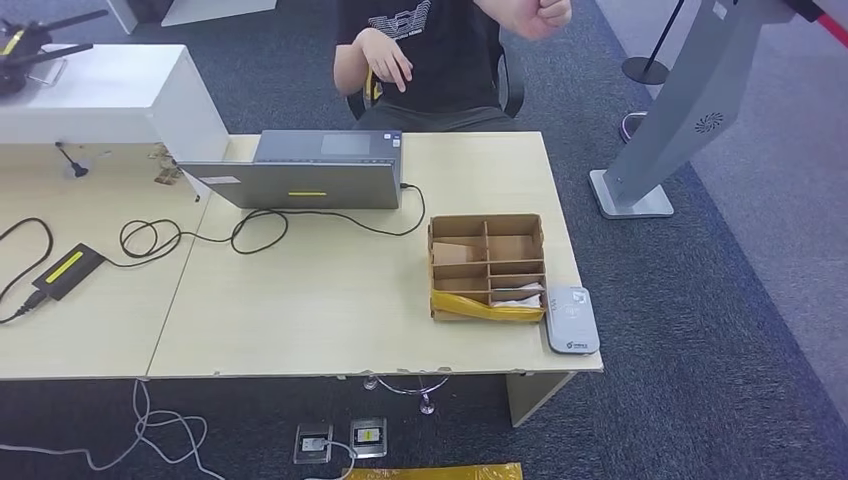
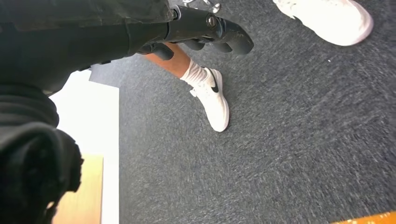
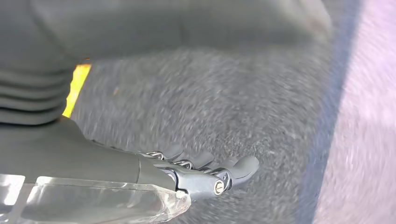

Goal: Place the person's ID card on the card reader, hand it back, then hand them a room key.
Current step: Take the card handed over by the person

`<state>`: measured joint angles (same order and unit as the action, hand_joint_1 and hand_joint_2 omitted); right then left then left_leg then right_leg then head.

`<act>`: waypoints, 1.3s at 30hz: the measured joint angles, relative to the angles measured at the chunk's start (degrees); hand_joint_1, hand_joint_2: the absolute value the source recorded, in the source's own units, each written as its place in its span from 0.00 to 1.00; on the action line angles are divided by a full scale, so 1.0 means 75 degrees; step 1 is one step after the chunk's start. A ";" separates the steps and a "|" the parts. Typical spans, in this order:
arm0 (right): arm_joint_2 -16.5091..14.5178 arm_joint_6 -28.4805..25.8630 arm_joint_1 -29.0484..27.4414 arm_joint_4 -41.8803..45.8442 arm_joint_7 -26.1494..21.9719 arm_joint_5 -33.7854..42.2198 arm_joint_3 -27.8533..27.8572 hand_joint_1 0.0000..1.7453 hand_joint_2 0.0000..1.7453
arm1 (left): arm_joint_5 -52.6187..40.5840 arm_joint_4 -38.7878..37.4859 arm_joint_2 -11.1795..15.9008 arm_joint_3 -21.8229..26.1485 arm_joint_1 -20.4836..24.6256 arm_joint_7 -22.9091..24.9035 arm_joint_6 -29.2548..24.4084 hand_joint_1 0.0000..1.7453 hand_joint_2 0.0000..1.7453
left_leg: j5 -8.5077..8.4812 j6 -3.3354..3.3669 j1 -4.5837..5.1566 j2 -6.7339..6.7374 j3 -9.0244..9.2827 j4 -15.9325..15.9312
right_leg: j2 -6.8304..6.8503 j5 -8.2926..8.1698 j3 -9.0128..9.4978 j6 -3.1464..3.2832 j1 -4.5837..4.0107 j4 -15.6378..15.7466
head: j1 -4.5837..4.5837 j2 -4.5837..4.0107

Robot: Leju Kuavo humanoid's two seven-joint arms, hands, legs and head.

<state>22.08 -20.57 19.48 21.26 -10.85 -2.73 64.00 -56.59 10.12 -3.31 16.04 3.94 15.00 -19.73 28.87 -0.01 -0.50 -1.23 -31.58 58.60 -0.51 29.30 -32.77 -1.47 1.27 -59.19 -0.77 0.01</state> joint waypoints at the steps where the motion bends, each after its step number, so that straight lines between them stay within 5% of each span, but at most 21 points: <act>1: 0.0063 -0.0272 -0.0123 0.0530 0.0401 0.0638 -0.0212 0.00 1.00 | -0.0030 0.0000 0.0007 0.0000 -0.0001 -0.0050 0.0050 0.00 0.00 | 0.0000 0.0001 0.0002 -0.0013 -0.0006 0.0000 | 0.0012 0.0001 0.0000 0.0000 0.0002 -0.0001 | 0.0000 0.0000; 5: 0.0429 -0.1804 -0.0693 0.2634 0.1009 0.2784 -0.1387 0.00 1.00 | -0.0146 -0.0002 0.0054 -0.0007 -0.0013 -0.0234 0.0247 0.00 0.00 | 0.0003 0.0005 0.0010 0.0000 -0.0034 -0.0002 | -0.0001 0.0002 -0.0014 -0.0001 0.0011 -0.0008 | 0.0004 0.0000; 9: 0.0857 -0.2450 -0.0902 0.4433 0.1325 0.2921 -0.2494 0.00 1.00 | -0.0232 -0.0003 0.0081 -0.0047 0.0015 -0.0402 0.0373 0.00 0.00 | 0.0008 0.0008 0.0009 0.0042 -0.0028 -0.0005 | -0.0040 0.0001 -0.0014 -0.0003 0.0010 -0.0008 | 0.0002 0.0000; 15: 0.1048 -0.2522 -0.0930 0.6097 0.1669 0.2586 -0.3443 0.00 1.00 | -0.0249 -0.0003 0.0085 -0.0101 0.0011 -0.0470 0.0401 0.00 0.00 | -0.0011 0.0027 0.0009 0.0003 -0.0024 -0.0003 | 0.0004 -0.0005 -0.0010 -0.0011 0.0009 -0.0006 | 0.0001 0.0000; 26: 0.1205 -0.2527 -0.0818 0.7906 0.1306 0.2469 -0.4639 0.00 1.00 | -0.0317 -0.0003 0.0087 -0.0184 0.0006 -0.0690 0.0463 0.00 0.00 | -0.0012 0.0027 0.0007 -0.0011 -0.0035 -0.0004 | 0.0016 -0.0004 -0.0012 -0.0010 0.0008 -0.0008 | 0.0002 0.0000; 33: 0.1225 -0.2242 -0.0689 0.8671 0.0294 0.3762 -0.5432 0.00 1.00 | -0.0570 -0.0003 0.0103 -0.0358 0.0006 -0.0911 0.0670 0.00 0.00 | -0.0013 0.0026 0.0007 -0.0018 -0.0034 -0.0004 | 0.0020 -0.0004 -0.0012 -0.0010 0.0008 -0.0008 | 0.0003 0.0000; 39: 0.1286 -0.1876 -0.0691 0.9198 -0.0081 0.3870 -0.6002 0.00 1.00 | -0.0846 -0.0003 0.0138 -0.0575 0.0001 -0.1193 0.0876 0.00 0.00 | -0.0013 0.0025 0.0006 -0.0020 -0.0038 -0.0004 | 0.0019 -0.0004 -0.0016 -0.0010 0.0007 -0.0008 | 0.0004 0.0001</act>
<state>31.72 -34.64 14.29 90.25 -11.46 26.29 18.98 -62.94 10.10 -2.27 11.73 3.95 6.06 -13.16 28.77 0.18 -0.45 -1.37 -31.87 58.57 -0.37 29.27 -32.90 -1.54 1.32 -59.25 -0.74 0.01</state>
